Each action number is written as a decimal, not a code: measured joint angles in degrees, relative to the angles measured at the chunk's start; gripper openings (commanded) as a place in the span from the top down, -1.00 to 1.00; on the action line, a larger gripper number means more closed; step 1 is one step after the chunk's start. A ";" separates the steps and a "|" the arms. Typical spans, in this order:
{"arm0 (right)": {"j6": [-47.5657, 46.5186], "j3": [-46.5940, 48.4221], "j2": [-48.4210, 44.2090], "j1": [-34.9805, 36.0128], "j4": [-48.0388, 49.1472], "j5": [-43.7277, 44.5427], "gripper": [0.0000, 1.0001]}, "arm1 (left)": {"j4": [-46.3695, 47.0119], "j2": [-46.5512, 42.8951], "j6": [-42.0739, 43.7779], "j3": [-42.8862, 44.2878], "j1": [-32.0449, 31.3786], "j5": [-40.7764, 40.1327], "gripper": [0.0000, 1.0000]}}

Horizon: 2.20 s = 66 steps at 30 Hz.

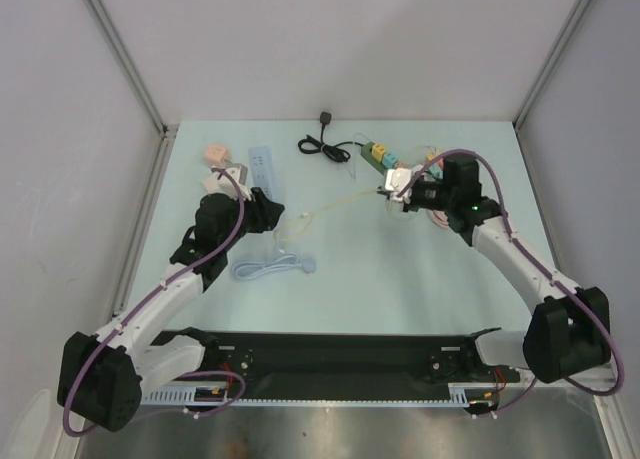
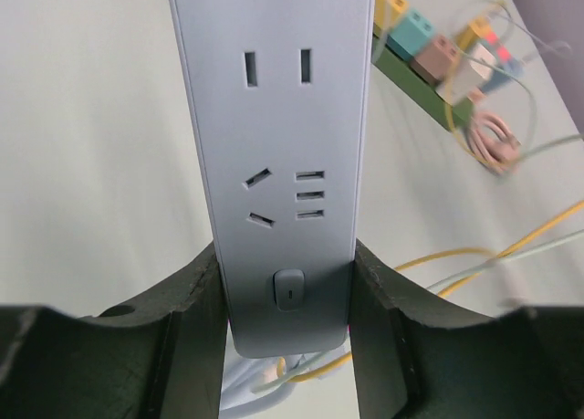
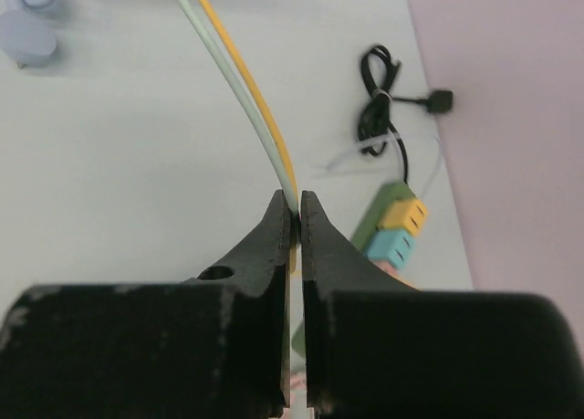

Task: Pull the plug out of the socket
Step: Place the socket at the corner of the board.

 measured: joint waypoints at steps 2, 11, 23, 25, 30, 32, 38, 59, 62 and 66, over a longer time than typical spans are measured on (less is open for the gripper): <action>2.80 -0.44 -1.90 -3.32 1.16 -0.04 1.00 | 0.02 0.00 -0.46 0.00 1.79 -1.60 1.00; 13.46 -2.62 -2.73 -10.73 2.03 2.08 1.00 | -0.11 2.54 -0.83 1.14 5.33 -3.61 1.00; 21.99 -2.62 -4.63 -17.20 5.70 2.34 1.00 | -1.88 12.76 -1.07 9.84 8.66 -2.58 1.00; 22.47 -2.67 -4.72 -17.18 5.68 1.20 1.00 | -1.99 15.65 -1.55 12.63 8.66 -1.75 1.00; 27.63 -3.85 -5.18 -18.21 7.32 -0.35 1.00 | -2.49 22.43 -3.34 20.15 8.66 -1.90 1.00; 32.83 -4.00 -5.75 -21.27 9.99 -0.66 1.00 | -3.02 25.29 -3.89 23.39 8.68 -2.54 1.00; 45.24 -3.91 -8.31 -29.70 17.00 -2.25 1.00 | -5.14 33.64 -4.87 31.21 9.14 -6.19 1.00; 63.01 -5.86 -8.66 -28.52 29.35 -16.83 1.00 | -9.73 60.26 -15.19 55.10 9.40 -8.20 1.00; 58.21 -5.51 -8.63 -17.59 22.84 -16.48 1.00 | -8.98 63.52 -17.81 57.16 9.40 -7.65 1.00; 52.98 -5.20 -7.69 -6.08 16.72 -15.58 1.00 | -8.94 67.65 -21.07 59.67 9.40 -7.34 1.00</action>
